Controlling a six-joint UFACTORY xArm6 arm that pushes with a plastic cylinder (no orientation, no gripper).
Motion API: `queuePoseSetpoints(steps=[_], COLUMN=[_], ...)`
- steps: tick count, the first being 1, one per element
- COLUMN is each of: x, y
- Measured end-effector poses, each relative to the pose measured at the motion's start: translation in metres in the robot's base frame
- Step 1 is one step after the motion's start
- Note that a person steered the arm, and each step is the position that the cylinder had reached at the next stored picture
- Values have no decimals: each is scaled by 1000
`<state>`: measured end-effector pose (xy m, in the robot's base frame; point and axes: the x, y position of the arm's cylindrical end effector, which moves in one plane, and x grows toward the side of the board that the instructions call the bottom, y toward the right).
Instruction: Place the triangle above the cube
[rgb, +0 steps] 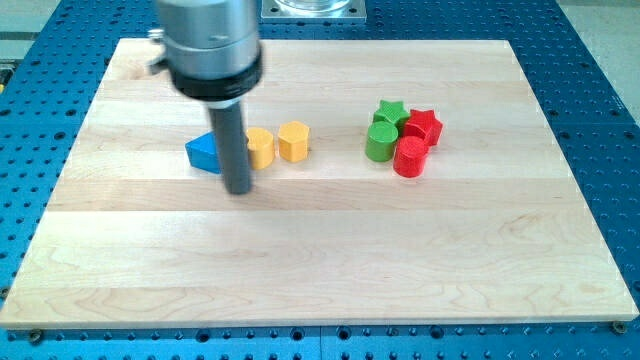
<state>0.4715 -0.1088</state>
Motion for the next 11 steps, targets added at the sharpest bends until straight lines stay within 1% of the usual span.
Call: queuePoseSetpoints(steps=[1,2,3,4,5,6,7,8,9,10,11], x=[-6,-25,-64,-89,-89,-89,-103,-133,-141,-144,-144], y=[-23,-25,-23,-22,-40,-95,-96,-72,-23,-1,0])
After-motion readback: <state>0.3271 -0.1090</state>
